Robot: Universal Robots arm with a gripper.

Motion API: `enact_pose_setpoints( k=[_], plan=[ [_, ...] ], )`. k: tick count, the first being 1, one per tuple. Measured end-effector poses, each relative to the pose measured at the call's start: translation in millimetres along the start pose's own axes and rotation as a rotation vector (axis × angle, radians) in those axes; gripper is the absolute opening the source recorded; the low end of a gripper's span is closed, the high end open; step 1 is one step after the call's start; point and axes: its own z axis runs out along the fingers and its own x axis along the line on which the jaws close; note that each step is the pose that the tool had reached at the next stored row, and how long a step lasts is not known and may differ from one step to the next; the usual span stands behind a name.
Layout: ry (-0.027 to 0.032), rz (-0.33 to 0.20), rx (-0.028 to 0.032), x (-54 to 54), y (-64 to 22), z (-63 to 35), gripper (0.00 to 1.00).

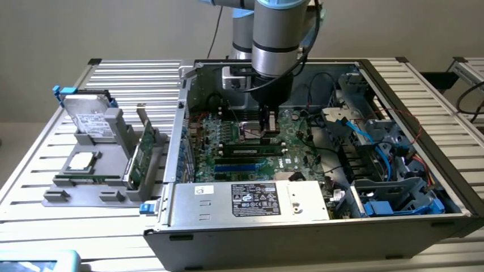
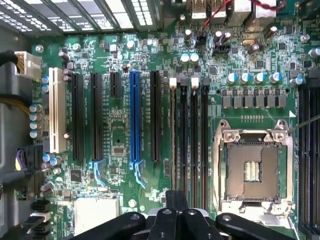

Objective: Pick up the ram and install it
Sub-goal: 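Press down the ram until it locks into place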

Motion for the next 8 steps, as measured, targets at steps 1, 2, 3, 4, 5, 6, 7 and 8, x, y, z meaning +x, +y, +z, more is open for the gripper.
enact_pose_setpoints(
  k=[1, 2, 3, 4, 5, 6, 7, 8],
  plan=[
    [-0.0001, 0.0, 0.0001, 0.1, 2.8, -0.1, 0.11],
    [-0.0001, 0.0, 0.0, 0.1, 5.6, -0.2, 0.11],
    [0.0001, 0.0, 0.0, 0.2, 8.4, -0.3, 0.11],
    [0.0002, 0.0, 0.0, 0.3, 11.2, -0.3, 0.11],
    [0.0002, 0.0, -0.0001, 0.4, 13.9, -0.4, 0.11],
    [0.0001, 0.0, 0.0, 0.5, 17.0, -0.4, 0.11],
    [0.0, 0.0, 0.0, 0.6, 20.2, -0.4, 0.11],
    [0.0001, 0.0, 0.0, 0.7, 23.6, -0.4, 0.11]
  ],
)
